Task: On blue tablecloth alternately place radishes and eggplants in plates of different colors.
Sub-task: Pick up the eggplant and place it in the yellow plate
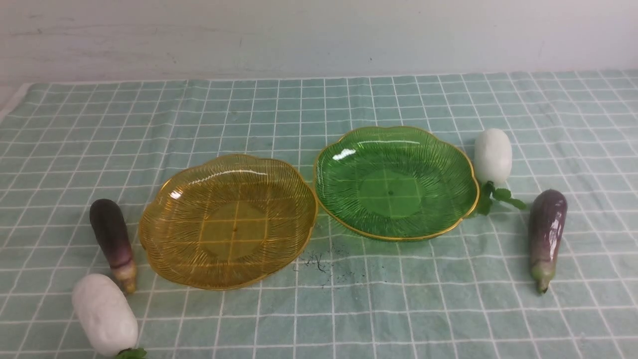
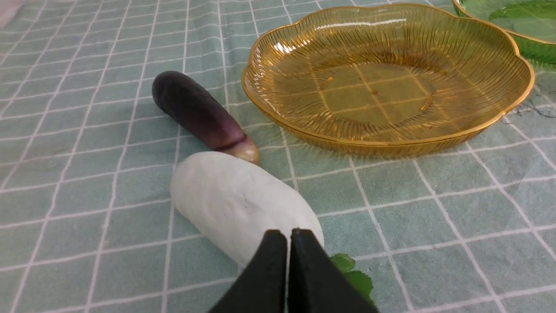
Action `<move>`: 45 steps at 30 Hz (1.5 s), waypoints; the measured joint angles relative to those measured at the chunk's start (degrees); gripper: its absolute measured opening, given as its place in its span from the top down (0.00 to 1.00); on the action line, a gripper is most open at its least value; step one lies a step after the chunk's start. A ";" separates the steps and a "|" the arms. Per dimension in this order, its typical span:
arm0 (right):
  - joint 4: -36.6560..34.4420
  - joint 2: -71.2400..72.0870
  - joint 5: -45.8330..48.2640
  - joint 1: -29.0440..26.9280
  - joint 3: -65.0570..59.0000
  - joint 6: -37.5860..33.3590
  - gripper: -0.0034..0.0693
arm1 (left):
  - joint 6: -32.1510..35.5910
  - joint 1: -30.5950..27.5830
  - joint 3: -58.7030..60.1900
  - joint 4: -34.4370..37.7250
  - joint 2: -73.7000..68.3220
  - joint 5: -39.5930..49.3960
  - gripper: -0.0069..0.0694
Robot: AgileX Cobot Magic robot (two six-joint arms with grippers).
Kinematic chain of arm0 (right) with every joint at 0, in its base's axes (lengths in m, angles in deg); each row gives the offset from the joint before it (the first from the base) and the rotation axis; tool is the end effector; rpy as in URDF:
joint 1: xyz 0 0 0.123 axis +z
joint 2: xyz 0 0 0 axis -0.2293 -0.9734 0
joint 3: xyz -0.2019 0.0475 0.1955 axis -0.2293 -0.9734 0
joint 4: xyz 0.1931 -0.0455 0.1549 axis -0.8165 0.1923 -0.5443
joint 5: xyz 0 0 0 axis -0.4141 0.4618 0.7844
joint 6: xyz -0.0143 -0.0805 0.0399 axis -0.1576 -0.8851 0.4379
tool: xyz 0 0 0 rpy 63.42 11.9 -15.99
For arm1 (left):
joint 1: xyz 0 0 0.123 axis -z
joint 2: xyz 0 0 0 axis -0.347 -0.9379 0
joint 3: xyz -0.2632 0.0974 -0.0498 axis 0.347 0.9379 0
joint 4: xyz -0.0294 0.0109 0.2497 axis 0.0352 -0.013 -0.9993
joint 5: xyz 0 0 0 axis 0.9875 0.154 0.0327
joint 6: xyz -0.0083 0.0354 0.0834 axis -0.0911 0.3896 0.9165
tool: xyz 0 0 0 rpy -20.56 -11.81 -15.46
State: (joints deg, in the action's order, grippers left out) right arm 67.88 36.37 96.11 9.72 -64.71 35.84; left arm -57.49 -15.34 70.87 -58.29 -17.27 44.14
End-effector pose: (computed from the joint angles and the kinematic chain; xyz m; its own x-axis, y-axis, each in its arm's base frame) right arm 0.0518 -0.0024 0.1718 -0.3074 -0.0756 -0.9486 0.0243 0.9959 -0.0873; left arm 0.0521 -0.0060 0.1706 -0.2940 0.0964 -0.9509 0.1232 0.9904 0.0623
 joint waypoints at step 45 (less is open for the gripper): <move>-42.21 -5.94 5.61 0.05 11.73 0.35 0.97 | -15.50 -15.34 -64.56 5.25 -76.44 32.11 0.89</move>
State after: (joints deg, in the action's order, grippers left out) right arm 25.67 30.43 101.72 9.78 -52.98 36.20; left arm -72.99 -30.68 6.30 -53.04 -93.70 76.26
